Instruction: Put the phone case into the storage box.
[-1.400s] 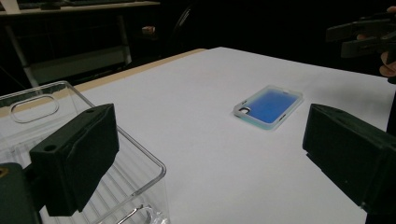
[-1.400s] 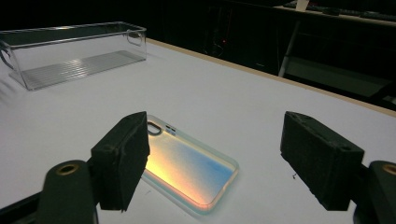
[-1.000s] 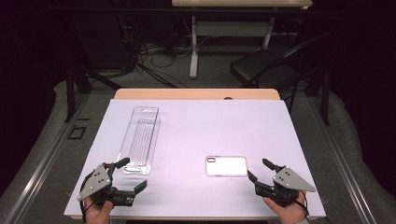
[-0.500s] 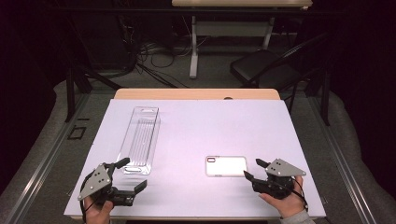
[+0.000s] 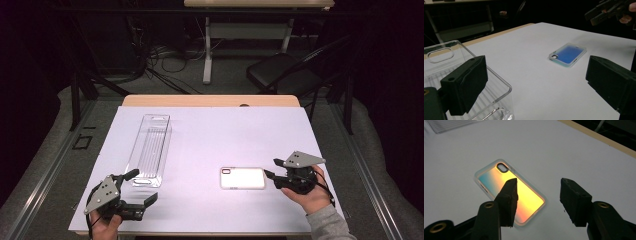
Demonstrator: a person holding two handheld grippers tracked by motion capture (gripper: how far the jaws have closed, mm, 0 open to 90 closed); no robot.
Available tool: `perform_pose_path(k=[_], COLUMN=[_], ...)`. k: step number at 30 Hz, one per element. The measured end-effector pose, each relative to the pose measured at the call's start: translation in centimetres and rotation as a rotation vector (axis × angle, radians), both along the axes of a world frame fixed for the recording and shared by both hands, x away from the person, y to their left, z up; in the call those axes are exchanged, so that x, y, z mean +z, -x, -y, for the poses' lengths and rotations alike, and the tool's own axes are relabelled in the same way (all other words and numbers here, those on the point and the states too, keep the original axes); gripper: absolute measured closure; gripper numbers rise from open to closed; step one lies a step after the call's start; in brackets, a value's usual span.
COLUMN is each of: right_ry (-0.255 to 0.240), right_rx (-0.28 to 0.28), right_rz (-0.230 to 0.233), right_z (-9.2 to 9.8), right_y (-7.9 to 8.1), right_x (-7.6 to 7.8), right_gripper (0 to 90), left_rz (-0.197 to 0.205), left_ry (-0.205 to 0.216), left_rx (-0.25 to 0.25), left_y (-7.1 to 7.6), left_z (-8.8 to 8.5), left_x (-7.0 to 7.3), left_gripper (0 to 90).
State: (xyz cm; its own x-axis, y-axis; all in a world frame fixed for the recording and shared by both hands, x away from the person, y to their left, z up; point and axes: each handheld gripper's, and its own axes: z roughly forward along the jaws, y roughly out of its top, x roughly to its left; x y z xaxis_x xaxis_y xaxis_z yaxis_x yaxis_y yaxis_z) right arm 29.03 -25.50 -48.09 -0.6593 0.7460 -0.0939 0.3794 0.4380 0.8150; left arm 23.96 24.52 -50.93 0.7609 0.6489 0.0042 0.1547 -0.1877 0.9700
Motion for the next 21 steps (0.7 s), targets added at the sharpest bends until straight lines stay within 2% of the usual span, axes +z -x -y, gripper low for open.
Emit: perform_pose_path(k=[5,6,9,10,11,12,13,15,17,18,21], right_ry=[0.035,0.066,0.093,0.134,0.134,0.169,0.169,0.218,0.231,0.267,0.292], right_rx=[0.009,0.017,0.025,0.048,0.048,0.066,0.066,0.095,0.103,0.114,0.126], right_rz=[-0.025,-0.038,-0.050,-0.056,-0.056,-0.065,-0.065,-0.069,-0.075,-0.079,-0.087], right_z=[0.0,-0.1,-0.3,-0.5,-0.5,-0.7,-0.7,-1.1,-1.2,-1.4,-1.6], right_y=[-0.9,-1.5,-1.9,-2.4,-2.4,-2.7,-2.7,-3.3,-3.5,-3.9,-4.2], right_x=[0.3,0.5,0.6,0.8,0.8,1.0,1.0,1.4,1.6,1.7,1.8], right_gripper=[47.8,47.8,47.9,48.8,48.8,50.2,50.2,51.2,51.4,51.4,51.5], left_rz=[-0.002,-0.003,-0.001,-0.003,-0.003,-0.003,-0.003,-0.003,-0.003,-0.005,-0.005], left_ry=[0.001,-0.001,-0.002,-0.002,-0.002,-0.002,-0.002,-0.003,-0.004,-0.005,-0.008], left_rx=[0.000,0.000,-0.001,0.001,0.001,0.001,0.001,0.001,0.001,0.001,0.003], left_y=[0.0,0.0,0.0,0.0,0.0,0.0,0.0,0.0,0.0,0.0,0.0], left_z=[0.0,0.0,0.0,0.0,0.0,0.0,0.0,0.0,0.0,0.0,0.0], left_x=[0.0,0.0,0.0,0.0,0.0,0.0,0.0,-0.1,-0.1,-0.1,0.0], left_gripper=[4.3,4.3,4.3,4.3,4.3,4.3,4.3,4.3,4.3,4.3,4.3])
